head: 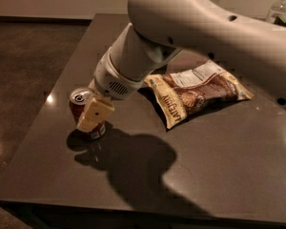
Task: Knock coke can over
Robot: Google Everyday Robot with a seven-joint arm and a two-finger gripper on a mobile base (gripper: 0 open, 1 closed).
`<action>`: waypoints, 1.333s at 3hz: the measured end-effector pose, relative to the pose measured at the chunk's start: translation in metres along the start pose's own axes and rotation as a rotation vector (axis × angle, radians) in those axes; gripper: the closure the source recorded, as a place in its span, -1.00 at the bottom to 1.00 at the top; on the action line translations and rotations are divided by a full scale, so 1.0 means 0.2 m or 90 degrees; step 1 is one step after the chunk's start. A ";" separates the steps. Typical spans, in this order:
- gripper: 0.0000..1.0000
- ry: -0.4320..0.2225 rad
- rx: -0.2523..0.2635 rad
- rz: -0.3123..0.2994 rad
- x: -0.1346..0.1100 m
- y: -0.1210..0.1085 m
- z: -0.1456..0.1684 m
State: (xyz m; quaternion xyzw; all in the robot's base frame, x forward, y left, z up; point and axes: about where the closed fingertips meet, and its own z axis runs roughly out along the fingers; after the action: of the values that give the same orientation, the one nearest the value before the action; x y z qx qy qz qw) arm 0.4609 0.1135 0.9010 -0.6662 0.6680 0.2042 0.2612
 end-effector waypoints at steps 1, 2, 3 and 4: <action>0.15 -0.001 -0.008 -0.006 -0.02 0.01 -0.01; 0.63 -0.003 -0.010 -0.005 -0.04 0.02 -0.09; 1.00 0.009 -0.012 0.014 0.00 0.00 -0.22; 1.00 0.049 -0.019 0.026 0.06 -0.04 -0.37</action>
Offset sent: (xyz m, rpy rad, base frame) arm -0.0050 -0.0144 0.0333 0.0079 0.0249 0.0119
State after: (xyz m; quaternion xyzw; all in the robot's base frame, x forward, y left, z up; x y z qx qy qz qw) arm 0.4637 0.0574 0.9509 -0.6637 0.6877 0.1940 0.2212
